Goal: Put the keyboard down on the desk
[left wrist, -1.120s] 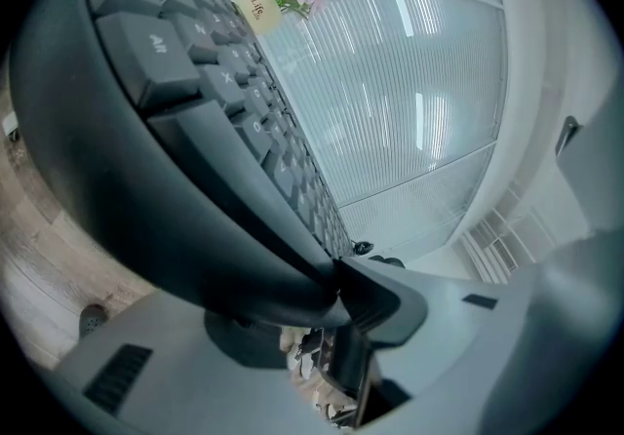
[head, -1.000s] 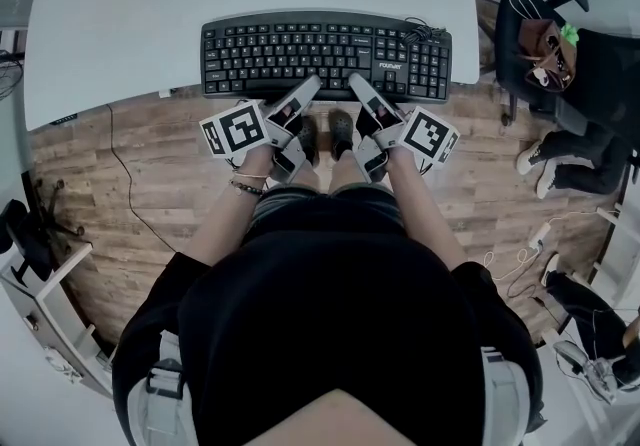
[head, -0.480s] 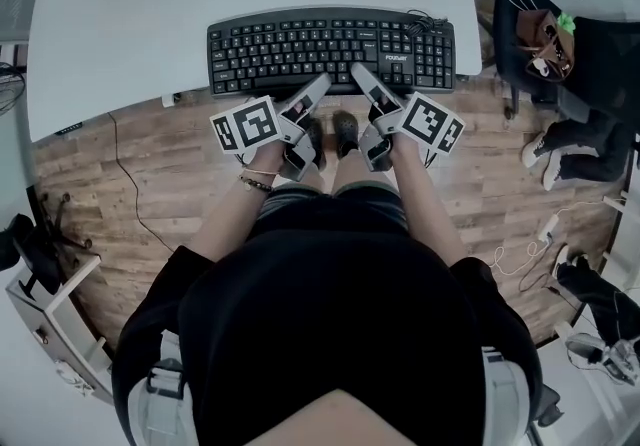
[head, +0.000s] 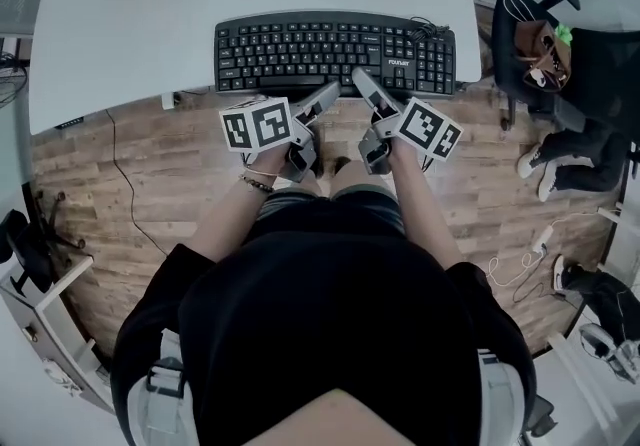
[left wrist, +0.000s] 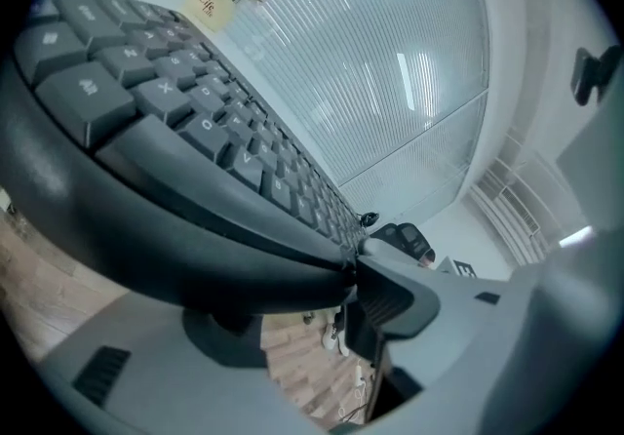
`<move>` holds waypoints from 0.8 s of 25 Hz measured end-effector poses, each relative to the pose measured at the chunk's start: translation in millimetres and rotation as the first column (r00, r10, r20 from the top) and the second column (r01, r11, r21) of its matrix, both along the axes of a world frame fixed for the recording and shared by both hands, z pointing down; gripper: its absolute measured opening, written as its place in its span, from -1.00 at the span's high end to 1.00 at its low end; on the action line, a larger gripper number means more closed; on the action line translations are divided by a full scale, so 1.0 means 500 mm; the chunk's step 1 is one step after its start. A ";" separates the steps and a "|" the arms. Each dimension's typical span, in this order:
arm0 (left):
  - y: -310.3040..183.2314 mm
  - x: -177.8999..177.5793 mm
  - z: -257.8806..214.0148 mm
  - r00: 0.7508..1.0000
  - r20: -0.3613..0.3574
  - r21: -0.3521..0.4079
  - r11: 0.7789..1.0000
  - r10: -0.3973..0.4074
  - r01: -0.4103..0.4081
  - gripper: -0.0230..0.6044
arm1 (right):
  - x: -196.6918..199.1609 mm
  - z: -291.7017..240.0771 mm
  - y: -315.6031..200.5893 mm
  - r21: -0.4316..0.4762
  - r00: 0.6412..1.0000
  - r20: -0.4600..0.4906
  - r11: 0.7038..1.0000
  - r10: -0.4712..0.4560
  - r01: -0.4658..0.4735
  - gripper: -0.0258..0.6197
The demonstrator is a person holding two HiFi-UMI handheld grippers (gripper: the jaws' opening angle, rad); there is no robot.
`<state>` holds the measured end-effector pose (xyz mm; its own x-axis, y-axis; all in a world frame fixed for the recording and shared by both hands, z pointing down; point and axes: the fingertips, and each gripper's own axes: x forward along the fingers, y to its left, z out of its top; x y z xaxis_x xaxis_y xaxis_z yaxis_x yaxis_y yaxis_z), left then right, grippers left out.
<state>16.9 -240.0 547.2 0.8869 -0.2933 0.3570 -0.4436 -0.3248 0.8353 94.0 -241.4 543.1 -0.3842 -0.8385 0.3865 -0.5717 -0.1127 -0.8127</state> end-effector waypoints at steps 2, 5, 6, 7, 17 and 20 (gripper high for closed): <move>-0.002 -0.005 -0.001 1.000 0.025 0.030 0.999 -0.017 0.017 0.03 | -0.004 0.001 0.004 -0.001 1.000 -0.012 1.000 -0.021 0.021 -0.08; -0.010 -0.019 -0.006 0.996 0.071 0.089 0.995 -0.057 0.051 -0.02 | -0.013 0.000 0.007 0.002 0.997 -0.039 0.998 -0.060 0.061 -0.10; -0.012 -0.024 -0.008 0.994 0.086 0.110 0.992 -0.074 0.064 -0.04 | -0.015 -0.002 0.008 0.005 0.996 -0.043 0.997 -0.073 0.073 -0.10; -0.012 -0.029 -0.009 0.991 0.101 0.132 0.988 -0.091 0.078 -0.05 | -0.017 -0.004 0.009 0.009 0.996 -0.045 0.996 -0.083 0.084 -0.11; 0.022 -0.045 -0.027 0.965 0.205 0.261 0.959 -0.164 0.108 -0.14 | -0.002 -0.021 0.055 0.036 0.980 -0.154 0.991 -0.123 0.130 -0.14; 0.034 -0.048 -0.033 0.956 0.232 0.288 0.952 -0.178 0.108 -0.14 | 0.005 -0.026 0.071 0.038 0.970 -0.204 0.989 -0.130 0.140 -0.16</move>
<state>-7.4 -222.9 530.5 0.7192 -0.5265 0.4533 -0.6866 -0.4388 0.5797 96.4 -205.9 530.3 -0.4143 -0.8051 0.4245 -0.7307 0.0160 -0.6826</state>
